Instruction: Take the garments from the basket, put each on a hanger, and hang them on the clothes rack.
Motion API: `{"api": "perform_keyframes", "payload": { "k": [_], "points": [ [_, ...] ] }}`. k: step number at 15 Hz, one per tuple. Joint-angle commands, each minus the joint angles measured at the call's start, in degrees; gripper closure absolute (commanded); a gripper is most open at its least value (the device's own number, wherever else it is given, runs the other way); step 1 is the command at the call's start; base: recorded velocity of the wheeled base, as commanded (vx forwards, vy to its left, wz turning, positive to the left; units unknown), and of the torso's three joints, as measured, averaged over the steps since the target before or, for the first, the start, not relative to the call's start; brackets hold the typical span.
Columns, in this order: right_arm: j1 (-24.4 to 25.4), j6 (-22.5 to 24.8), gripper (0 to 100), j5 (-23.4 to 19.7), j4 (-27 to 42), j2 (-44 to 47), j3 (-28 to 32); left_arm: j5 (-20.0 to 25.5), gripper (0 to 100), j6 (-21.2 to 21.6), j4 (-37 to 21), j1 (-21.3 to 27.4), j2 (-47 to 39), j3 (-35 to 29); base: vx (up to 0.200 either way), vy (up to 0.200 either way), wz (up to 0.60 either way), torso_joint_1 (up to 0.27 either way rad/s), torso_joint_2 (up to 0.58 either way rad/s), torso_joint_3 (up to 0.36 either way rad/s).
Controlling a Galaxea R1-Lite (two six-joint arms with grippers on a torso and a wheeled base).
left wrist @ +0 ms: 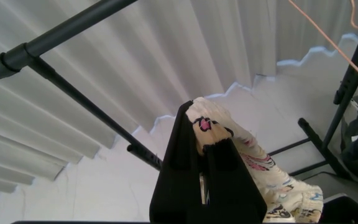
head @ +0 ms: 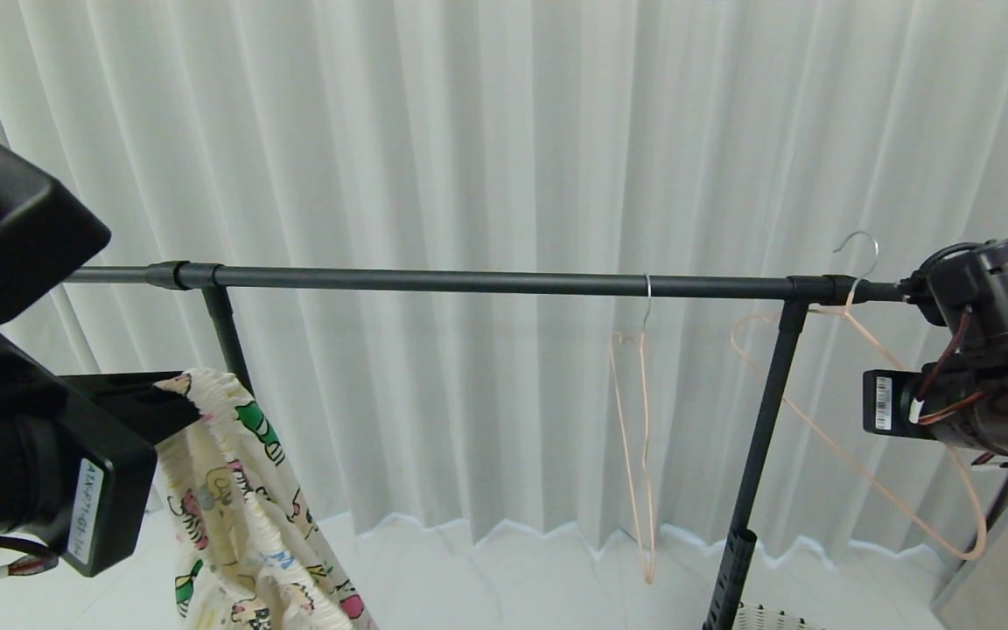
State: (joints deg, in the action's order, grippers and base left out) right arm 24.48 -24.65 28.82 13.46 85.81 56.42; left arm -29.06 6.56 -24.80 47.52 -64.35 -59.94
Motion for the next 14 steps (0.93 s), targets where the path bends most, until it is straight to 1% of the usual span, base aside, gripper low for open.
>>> {"api": "perform_keyframes", "payload": {
  "k": [1, 2, 4, 9, 14],
  "points": [
    [0.13, 1.62, 100, 0.01, -0.01, -3.81, -1.75, -0.12, 100, 0.03, 0.01, 0.03, -0.16, 0.00, 0.000, 0.000, 0.00, 0.000, 0.00, 0.000],
    [0.13, 2.85, 100, 0.01, -0.01, -4.95, -2.80, -0.03, 100, 0.03, 0.01, 0.03, -0.25, 0.00, 0.000, 0.000, 0.00, 0.000, 0.00, 0.000],
    [0.13, 4.35, 100, 0.10, -0.10, -6.62, -4.74, -0.12, 100, 0.03, 0.01, -0.06, -0.33, 0.00, -0.200, 0.000, 0.00, 0.002, 0.00, 0.000],
    [0.83, 4.52, 100, 0.27, -0.10, -7.94, -5.88, -0.12, 100, 0.03, 0.01, -0.15, -0.16, 1.14, -0.200, 0.000, 0.00, -0.001, 0.00, 0.004],
    [4.53, 4.52, 100, 0.45, -0.10, -8.38, -6.41, -0.12, 100, 0.03, 0.10, -0.15, -0.16, 2.20, -0.200, 0.000, 0.00, 0.003, 0.00, 0.001]
  ]
}}
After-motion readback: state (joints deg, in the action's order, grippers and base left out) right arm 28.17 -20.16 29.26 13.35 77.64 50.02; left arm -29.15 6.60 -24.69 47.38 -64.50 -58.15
